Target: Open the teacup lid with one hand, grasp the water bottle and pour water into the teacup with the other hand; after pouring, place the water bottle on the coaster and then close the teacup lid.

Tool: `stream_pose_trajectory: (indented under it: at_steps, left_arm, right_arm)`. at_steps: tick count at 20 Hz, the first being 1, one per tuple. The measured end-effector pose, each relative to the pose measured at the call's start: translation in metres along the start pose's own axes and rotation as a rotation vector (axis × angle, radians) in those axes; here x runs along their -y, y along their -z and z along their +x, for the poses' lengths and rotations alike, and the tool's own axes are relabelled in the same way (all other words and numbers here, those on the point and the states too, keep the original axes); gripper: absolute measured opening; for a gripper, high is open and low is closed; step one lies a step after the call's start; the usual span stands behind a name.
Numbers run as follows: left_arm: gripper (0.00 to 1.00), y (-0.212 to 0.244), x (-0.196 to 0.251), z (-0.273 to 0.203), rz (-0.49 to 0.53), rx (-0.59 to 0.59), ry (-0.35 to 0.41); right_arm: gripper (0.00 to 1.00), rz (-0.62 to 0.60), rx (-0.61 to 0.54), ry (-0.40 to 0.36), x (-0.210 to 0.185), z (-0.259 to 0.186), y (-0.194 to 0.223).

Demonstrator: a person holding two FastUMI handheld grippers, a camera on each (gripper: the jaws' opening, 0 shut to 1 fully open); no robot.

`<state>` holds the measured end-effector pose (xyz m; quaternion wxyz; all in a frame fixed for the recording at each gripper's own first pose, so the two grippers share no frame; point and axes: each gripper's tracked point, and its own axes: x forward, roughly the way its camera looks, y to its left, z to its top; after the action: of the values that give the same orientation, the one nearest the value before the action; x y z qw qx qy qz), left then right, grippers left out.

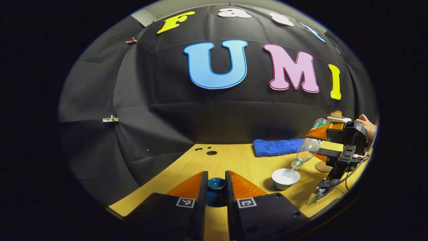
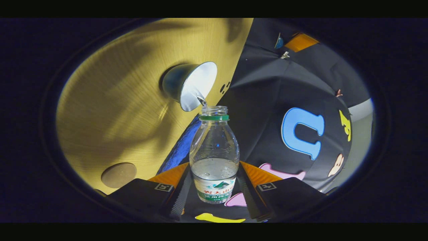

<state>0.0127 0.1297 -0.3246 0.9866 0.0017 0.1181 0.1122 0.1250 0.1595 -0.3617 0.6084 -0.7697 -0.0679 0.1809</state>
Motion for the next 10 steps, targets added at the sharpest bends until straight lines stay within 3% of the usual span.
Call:
stream_pose_trajectory:
  at_steps: [1,2,5,6,10]
  left_arm:
    - [0.31,0.000,-0.001,0.000,-0.004,-0.001,-0.003]
    - [0.27,0.001,-0.001,0.000,-0.008,-0.001,-0.005]
    - [0.31,0.003,-0.005,0.000,-0.018,-0.010,-0.015]
    - [0.27,0.005,-0.007,0.000,-0.027,-0.014,-0.019]
    - [0.27,0.006,-0.011,-0.004,-0.054,-0.013,-0.039]
  right_arm:
    - [0.75,-0.010,0.001,0.000,0.000,0.000,0.000]
    - [0.75,-0.022,0.001,0.000,0.000,0.000,0.000]
    - [0.75,-0.080,0.007,0.010,-0.001,0.000,-0.001]
    - [0.78,-0.099,0.009,0.017,-0.001,0.000,0.000]
    - [0.75,-0.144,0.024,0.039,-0.002,-0.001,-0.001]
